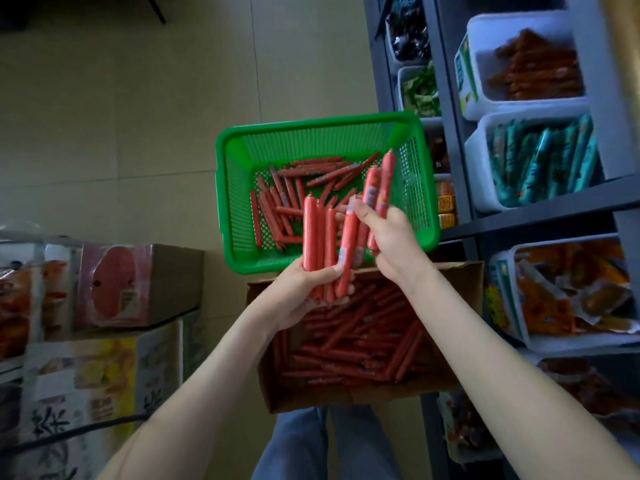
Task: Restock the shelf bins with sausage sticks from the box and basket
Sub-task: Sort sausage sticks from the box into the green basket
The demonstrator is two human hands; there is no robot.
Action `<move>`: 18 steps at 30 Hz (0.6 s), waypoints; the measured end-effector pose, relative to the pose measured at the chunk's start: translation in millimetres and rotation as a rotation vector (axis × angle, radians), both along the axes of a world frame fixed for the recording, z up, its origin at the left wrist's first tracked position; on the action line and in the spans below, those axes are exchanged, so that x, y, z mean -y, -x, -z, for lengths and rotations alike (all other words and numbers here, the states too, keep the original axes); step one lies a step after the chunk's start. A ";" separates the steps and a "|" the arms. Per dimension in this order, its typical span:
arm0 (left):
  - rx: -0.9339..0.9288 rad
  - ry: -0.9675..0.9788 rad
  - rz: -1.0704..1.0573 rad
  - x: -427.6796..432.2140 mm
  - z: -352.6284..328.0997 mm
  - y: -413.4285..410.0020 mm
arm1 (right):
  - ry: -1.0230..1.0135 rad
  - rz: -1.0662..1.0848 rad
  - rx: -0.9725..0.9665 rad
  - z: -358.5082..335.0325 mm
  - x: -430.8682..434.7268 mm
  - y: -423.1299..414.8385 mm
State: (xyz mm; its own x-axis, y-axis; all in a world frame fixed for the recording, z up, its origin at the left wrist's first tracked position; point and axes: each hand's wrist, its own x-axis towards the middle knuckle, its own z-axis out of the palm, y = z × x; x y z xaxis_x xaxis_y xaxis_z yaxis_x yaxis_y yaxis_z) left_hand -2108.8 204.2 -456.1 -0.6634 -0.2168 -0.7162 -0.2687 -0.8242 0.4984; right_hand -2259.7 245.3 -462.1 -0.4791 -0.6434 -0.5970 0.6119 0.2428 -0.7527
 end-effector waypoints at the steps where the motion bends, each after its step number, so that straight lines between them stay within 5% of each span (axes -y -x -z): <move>1: 0.025 0.023 -0.047 7.5 4.1 7.0 | -0.027 -0.031 -0.045 7.9 9.6 5.2; 5: 0.181 0.162 -0.110 50.0 37.9 32.2 | -0.189 -0.273 -0.269 41.0 41.3 22.5; 10: 0.615 0.643 0.256 77.9 72.5 38.1 | -0.568 -0.706 -0.636 67.5 37.1 33.7; 14: 0.647 0.975 0.212 58.5 69.1 32.5 | -0.401 -0.572 -0.773 59.5 0.3 17.7; 18: 0.499 1.237 0.077 8.3 55.9 14.8 | -0.199 -0.378 -1.126 44.4 -55.7 -10.1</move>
State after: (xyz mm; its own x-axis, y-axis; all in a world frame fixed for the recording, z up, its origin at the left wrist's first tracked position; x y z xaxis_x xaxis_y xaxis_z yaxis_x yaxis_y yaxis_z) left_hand -2123.5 195.9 -512.0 -0.4293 -0.8694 -0.2446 -0.6649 0.1209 0.7371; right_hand -2249.7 301.0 -506.5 -0.5963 -0.7998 -0.0694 -0.4995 0.4373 -0.7479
